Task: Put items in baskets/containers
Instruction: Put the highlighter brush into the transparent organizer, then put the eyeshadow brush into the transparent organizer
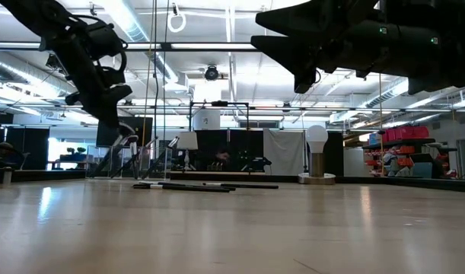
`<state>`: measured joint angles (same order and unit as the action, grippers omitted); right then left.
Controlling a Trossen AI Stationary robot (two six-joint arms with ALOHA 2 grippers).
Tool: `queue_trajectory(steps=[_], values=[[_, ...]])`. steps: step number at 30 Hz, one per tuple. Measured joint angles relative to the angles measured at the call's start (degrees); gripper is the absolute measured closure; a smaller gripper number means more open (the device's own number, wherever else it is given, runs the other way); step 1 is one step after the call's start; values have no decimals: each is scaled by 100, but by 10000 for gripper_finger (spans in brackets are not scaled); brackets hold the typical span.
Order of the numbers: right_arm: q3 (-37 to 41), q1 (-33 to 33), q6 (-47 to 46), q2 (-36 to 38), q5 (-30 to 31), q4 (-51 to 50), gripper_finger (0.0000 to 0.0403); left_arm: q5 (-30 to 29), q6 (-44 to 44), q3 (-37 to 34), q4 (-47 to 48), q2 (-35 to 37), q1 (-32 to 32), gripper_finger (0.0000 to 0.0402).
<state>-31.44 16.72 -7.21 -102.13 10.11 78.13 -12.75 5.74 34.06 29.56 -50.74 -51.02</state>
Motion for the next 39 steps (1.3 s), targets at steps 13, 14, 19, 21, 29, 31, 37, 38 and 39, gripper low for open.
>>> queue_trajectory(steps=[13,14,19,21,29,31,37,38,39], values=[[-2,-1,-1,-2,0,-96,234,10,-2,86,63,14,-108,261],[-2,-1,-4,-2,0,-131,234,64,55,135,169,28,-72,262],[-5,-1,-132,-4,169,-373,234,461,290,327,488,242,365,271],[-7,-1,-180,-4,352,-526,234,645,417,341,490,402,657,274],[-7,-3,-587,-4,877,-1102,234,748,1001,123,63,835,2351,278],[-4,-3,-585,-4,894,-1147,234,735,1085,-69,-317,848,2829,278],[-4,-3,-635,-4,896,-1187,234,590,1252,-946,-2085,837,4189,278],[-10,-3,-728,-4,894,-1200,234,535,1308,-1119,-2429,837,4399,278],[-48,-14,-806,-4,896,-1305,234,462,1319,-1290,-2755,837,4609,278]])
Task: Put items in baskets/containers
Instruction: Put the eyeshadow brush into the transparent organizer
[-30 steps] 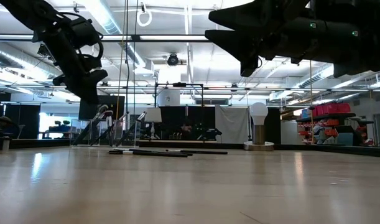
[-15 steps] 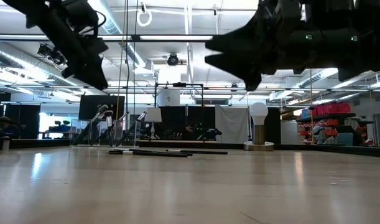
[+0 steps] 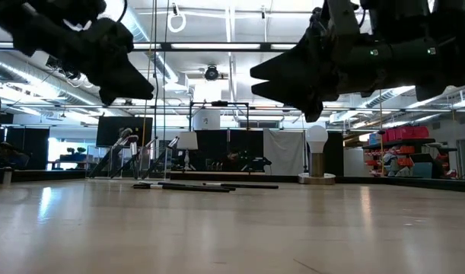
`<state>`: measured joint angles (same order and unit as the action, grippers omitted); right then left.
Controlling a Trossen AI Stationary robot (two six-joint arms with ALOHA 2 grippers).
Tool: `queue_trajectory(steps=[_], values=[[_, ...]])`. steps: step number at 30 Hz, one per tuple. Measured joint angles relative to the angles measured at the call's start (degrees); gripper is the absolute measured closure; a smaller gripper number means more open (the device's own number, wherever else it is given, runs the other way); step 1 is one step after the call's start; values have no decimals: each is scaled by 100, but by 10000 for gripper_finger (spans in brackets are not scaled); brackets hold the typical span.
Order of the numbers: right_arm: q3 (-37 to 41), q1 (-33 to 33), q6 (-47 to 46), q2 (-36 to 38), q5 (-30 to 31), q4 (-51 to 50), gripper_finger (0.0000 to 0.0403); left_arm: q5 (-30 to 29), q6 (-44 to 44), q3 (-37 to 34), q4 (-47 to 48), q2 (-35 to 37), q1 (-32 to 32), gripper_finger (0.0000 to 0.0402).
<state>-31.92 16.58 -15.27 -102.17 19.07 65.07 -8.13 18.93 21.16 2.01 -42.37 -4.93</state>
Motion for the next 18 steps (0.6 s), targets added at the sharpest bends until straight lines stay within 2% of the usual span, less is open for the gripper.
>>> queue_trajectory(steps=[3,6,9,13,18], values=[[-356,-8,-168,0,-1,-809,234,-399,18,-533,-901,0,622,278],[-1026,-86,-279,-107,-9,-2138,234,-944,158,-1058,-1753,-2,1225,278],[-1746,-280,-180,-453,-12,-3010,234,-1428,297,-1513,-2552,-2,1773,278],[-2536,-684,229,-1028,-124,-3573,234,-2047,297,-1868,-3212,-2,2399,278],[-3122,-1278,647,-1583,-659,-3659,234,-2613,244,-1892,-3243,-2,2874,278]])
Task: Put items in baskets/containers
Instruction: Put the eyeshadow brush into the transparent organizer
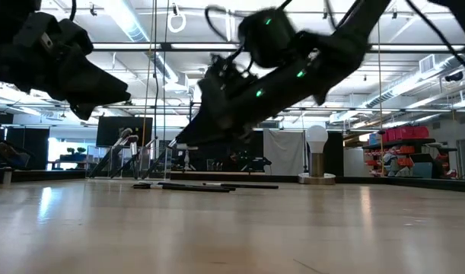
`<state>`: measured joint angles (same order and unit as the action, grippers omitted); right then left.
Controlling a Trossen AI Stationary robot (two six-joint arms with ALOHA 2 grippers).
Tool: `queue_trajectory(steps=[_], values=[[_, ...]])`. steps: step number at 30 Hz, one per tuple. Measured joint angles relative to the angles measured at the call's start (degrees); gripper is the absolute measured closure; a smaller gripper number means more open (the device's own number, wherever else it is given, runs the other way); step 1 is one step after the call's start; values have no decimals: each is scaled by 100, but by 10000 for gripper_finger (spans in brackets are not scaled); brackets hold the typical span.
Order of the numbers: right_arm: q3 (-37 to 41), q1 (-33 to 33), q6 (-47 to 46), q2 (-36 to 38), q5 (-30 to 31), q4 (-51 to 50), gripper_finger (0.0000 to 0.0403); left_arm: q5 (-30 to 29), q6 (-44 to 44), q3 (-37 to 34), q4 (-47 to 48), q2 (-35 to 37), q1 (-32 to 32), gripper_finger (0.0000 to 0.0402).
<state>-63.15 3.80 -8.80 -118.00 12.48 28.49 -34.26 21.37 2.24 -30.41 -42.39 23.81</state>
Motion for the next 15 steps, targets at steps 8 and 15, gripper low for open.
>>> queue_trajectory(steps=[8,15], values=[[-411,-501,483,-600,-699,-155,234,-217,-105,0,11,0,158,278],[-481,-662,553,-842,-544,-182,235,-219,-107,0,26,0,158,278]])
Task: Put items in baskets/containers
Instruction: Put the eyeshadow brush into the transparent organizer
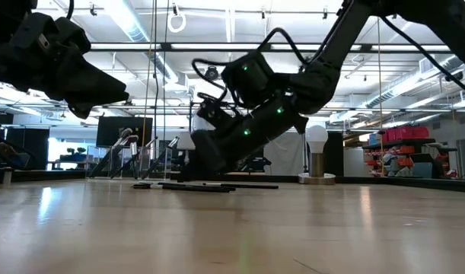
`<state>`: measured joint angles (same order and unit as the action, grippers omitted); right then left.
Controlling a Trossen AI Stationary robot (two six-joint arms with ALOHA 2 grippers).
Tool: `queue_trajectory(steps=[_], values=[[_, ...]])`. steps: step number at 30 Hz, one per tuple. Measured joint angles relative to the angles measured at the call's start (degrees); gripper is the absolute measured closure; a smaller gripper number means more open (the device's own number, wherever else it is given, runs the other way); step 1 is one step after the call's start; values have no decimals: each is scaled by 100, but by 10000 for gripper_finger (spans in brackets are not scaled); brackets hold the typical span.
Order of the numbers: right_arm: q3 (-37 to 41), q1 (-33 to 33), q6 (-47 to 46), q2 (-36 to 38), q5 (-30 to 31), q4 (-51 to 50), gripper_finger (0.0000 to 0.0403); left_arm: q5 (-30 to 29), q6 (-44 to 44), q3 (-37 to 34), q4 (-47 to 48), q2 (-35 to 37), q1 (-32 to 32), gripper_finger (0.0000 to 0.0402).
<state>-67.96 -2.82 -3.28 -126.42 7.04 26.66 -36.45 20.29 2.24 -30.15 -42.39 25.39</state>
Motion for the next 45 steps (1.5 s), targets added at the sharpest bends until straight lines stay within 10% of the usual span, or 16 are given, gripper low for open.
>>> queue_trajectory(steps=[24,45], values=[[0,-112,367,-133,-260,424,282,2,2,1,14,-2,-2,278],[2,181,226,95,-44,-237,207,2,4,2,39,-2,-2,278]])
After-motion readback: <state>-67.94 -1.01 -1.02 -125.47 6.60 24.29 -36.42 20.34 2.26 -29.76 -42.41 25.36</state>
